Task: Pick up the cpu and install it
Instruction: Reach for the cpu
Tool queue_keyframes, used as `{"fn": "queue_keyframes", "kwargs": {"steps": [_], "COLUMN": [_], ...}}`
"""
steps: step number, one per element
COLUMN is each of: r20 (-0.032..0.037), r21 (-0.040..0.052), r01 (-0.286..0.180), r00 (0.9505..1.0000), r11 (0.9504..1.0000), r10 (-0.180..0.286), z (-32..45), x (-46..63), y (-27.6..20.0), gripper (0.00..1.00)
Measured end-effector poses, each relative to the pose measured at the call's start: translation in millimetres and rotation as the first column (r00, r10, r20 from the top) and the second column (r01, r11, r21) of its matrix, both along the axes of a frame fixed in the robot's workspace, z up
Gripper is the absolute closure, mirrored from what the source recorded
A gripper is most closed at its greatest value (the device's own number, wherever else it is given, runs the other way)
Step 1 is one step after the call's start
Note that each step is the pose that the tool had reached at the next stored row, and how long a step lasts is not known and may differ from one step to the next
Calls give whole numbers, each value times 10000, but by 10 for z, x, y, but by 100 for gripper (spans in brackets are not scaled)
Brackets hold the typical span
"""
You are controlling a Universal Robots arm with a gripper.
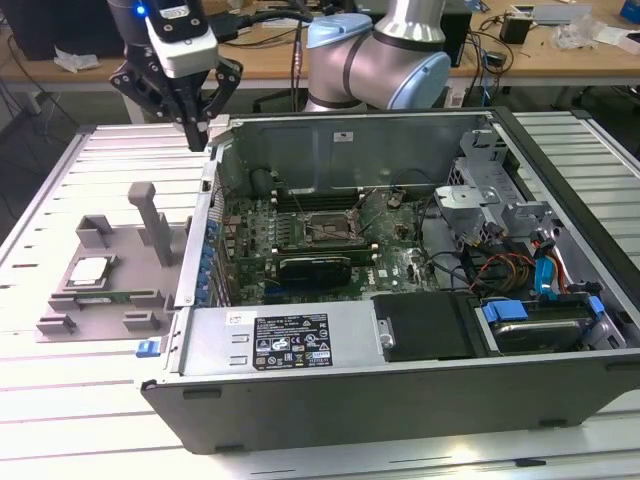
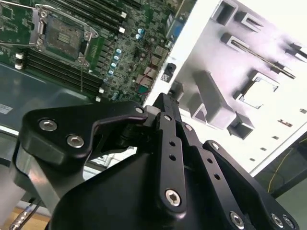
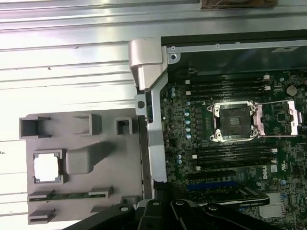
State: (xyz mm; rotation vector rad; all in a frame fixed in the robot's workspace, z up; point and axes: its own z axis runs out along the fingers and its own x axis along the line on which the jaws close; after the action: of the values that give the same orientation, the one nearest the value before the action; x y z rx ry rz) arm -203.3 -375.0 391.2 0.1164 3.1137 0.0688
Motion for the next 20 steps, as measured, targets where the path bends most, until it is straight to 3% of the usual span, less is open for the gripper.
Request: {"fn": "queue_keyframes", "kwargs": {"steps": [20], "r20": [0], "r21": [0], "r01": [2], "r00": [10000], "r11": [10000], "r10": [-2], "z": [-116], "x": [-493], "y": [2], "gripper": [89]}}
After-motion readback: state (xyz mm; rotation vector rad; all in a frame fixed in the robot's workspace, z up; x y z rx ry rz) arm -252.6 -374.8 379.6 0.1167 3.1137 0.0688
